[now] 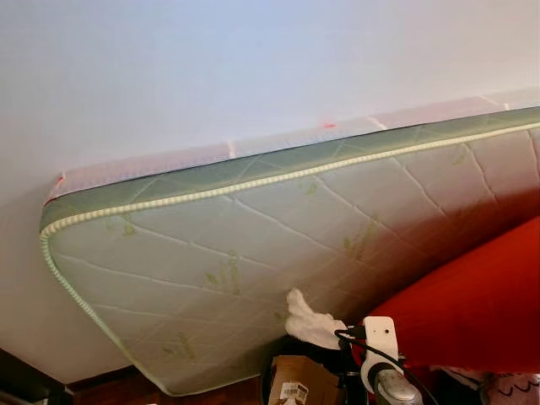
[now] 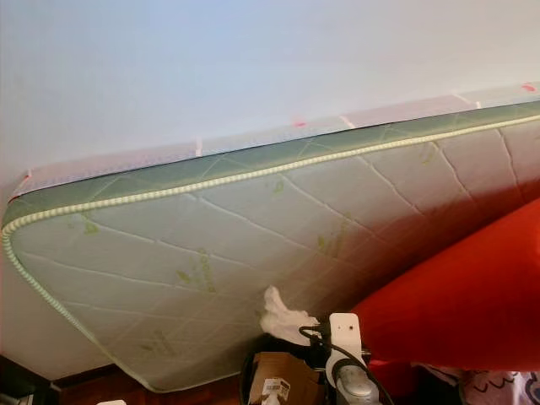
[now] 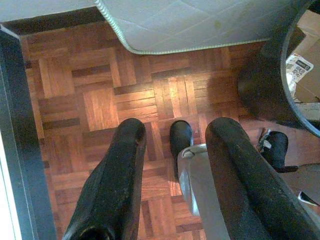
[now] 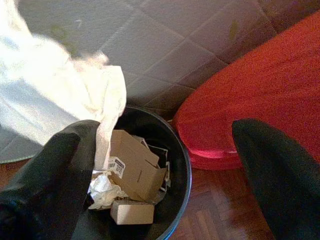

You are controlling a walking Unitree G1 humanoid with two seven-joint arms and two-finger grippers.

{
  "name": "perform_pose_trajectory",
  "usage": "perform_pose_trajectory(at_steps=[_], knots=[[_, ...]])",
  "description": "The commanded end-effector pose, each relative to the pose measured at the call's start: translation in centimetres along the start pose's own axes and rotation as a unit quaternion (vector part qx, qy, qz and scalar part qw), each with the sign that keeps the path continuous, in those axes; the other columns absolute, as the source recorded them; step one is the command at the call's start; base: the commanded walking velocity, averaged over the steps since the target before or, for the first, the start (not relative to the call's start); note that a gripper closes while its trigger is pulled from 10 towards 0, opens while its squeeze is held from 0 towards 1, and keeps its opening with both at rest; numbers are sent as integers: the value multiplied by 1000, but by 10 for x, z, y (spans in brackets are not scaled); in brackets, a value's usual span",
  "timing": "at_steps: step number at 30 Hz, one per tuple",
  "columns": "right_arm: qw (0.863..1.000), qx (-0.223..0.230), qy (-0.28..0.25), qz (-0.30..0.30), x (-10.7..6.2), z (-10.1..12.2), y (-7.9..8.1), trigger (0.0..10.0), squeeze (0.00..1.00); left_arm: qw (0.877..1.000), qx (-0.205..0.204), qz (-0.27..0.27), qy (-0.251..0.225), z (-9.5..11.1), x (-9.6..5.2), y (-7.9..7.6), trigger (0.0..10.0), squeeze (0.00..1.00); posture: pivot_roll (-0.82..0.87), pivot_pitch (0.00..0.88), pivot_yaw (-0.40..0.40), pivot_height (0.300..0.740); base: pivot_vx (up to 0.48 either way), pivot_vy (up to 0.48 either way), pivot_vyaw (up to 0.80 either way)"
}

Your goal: Clean up the room

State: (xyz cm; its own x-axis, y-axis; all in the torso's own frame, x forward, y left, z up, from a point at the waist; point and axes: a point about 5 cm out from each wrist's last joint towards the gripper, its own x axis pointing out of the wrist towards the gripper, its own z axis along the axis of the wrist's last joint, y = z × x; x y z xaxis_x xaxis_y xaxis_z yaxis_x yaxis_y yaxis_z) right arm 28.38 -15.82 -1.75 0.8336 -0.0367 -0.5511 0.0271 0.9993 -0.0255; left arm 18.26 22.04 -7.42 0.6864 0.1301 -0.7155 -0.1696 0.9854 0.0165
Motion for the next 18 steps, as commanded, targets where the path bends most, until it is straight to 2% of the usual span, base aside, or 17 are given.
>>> perform_pose_trajectory(at_steps=[1, 3, 7, 8, 12, 16, 18], knots=[[1000, 10, 9, 2, -1, -5, 1, 10000, 0, 1000, 5, 1, 20, -11, -3, 2, 10000, 0, 58, 161, -24, 740, 0, 0, 0], [1000, 12, 10, 8, -1, -4, 3, 10000, 0, 1000, 5, 1, 20, -11, -3, 2, 10000, 0, 59, 163, -24, 740, 0, 0, 0], [998, 52, 29, 22, 0, -6, 8, 10000, 0, 1000, 4, 1, 20, -11, -3, 2, 10000, 0, 63, 163, -23, 740, 0, 0, 0], [997, 46, 52, 20, -1, -10, 10, 10000, 0, 1000, 4, 2, 20, -11, -3, 2, 10000, 0, 63, 164, -23, 740, 0, 0, 0], [996, 6, 84, -1, -3, -20, 5, 10000, 0, 1000, 4, 2, 20, -11, -3, 2, 10000, 0, 62, 165, -23, 740, 0, 0, 0], [993, -10, 119, -20, -8, -38, -4, 10000, 0, 1000, 4, 1, 20, -10, -3, 1, 10000, 0, 62, 165, -23, 740, 0, 0, 0], [991, -5, 131, -29, -10, -43, -7, 10000, 0, 1000, 4, 1, 20, -10, -3, 1, 10000, 0, 62, 166, -23, 740, 0, 0, 0]])
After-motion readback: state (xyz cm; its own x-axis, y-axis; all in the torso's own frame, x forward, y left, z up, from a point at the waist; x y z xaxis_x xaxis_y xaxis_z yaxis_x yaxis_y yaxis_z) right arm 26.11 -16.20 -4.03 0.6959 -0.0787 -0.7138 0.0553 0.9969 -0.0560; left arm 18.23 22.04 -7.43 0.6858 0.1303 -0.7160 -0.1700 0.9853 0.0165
